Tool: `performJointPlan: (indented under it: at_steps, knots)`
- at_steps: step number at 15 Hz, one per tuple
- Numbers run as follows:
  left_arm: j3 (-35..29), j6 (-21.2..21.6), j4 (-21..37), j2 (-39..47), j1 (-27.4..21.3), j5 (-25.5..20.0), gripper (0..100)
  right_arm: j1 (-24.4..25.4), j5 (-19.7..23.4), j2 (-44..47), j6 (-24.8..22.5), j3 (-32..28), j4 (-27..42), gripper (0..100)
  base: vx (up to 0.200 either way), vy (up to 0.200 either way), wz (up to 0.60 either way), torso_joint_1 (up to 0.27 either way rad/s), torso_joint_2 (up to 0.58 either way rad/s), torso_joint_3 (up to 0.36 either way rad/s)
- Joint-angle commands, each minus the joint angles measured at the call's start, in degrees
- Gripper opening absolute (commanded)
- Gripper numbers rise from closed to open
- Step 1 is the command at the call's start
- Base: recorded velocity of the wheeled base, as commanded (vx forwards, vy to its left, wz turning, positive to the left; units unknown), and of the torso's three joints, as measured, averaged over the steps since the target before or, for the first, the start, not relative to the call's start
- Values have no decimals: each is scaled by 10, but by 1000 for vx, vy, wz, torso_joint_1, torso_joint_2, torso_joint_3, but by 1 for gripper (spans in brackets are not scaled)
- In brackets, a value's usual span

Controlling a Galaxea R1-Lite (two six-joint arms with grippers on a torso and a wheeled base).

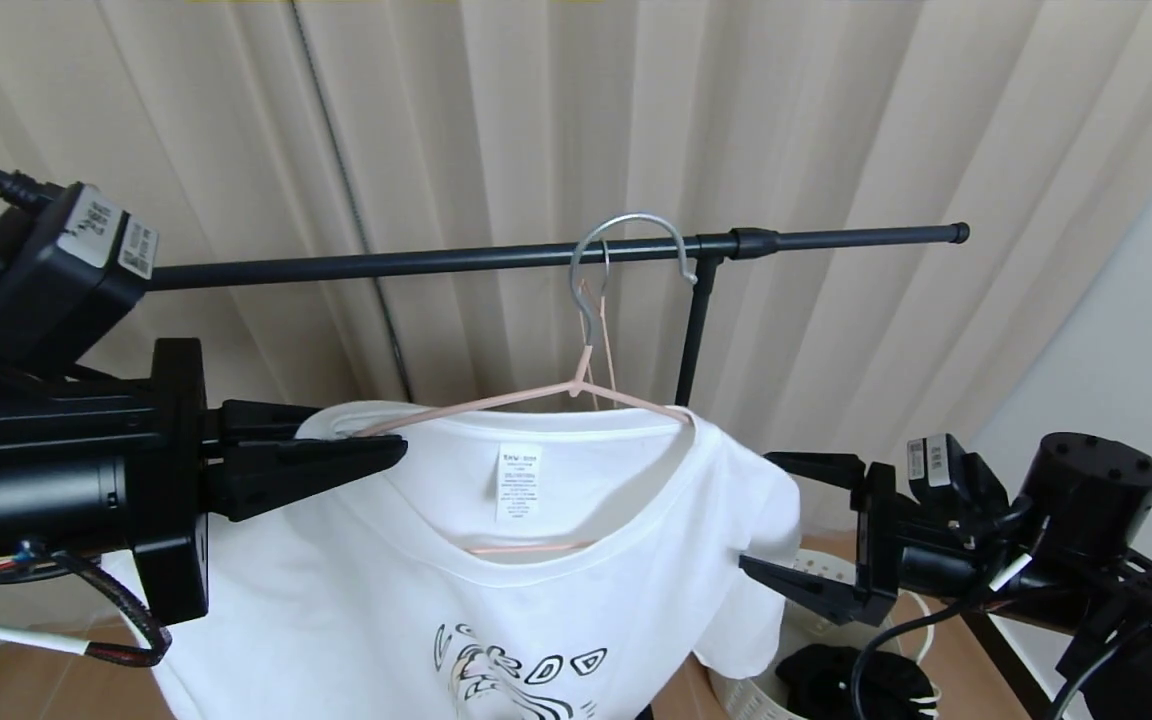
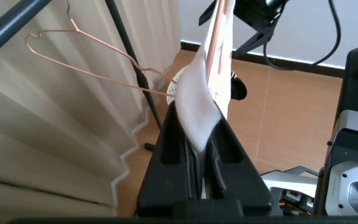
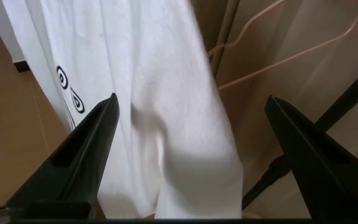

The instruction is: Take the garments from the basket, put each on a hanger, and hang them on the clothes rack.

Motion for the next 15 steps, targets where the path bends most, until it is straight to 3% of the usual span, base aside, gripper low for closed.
performJointPlan:
  at_steps: [1,5,10,11,15]
  knots:
    - [9,-4,-5,-16,0,4,0,-1,-2,22,0,-6,0,100,0,0,0,0,0,0]
    - [46,-21,-56,-30,0,16,0,-3,-3,36,-1,-11,0,100,0,0,0,0,0,0]
    - [55,-33,-67,-40,0,19,0,-3,-21,48,-1,-19,0,100,0,0,0,0,0,0]
    - [57,-33,-67,-42,0,19,0,-3,-22,48,-1,-20,0,0,0,0,0,0,0,0]
    - [61,-33,-66,-53,0,19,0,-21,-22,44,0,-26,-1,0,0,0,0,0,0,0]
